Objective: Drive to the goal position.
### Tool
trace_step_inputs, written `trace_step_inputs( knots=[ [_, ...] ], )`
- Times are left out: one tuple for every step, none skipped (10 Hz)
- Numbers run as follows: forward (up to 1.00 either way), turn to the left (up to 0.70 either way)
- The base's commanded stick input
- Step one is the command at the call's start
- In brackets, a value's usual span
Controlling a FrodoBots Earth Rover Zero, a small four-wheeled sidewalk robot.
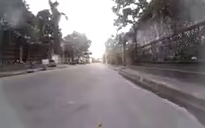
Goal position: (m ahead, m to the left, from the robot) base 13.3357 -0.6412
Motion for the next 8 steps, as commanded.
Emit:
trace_step_inputs(
  knots=[
    [1.0,0.0],
    [1.0,0.0],
    [1.0,0.0],
    [1.0,0.0],
    [1.0,0.0],
    [1.0,0.0],
    [1.0,0.0],
    [1.0,0.0]
  ],
)
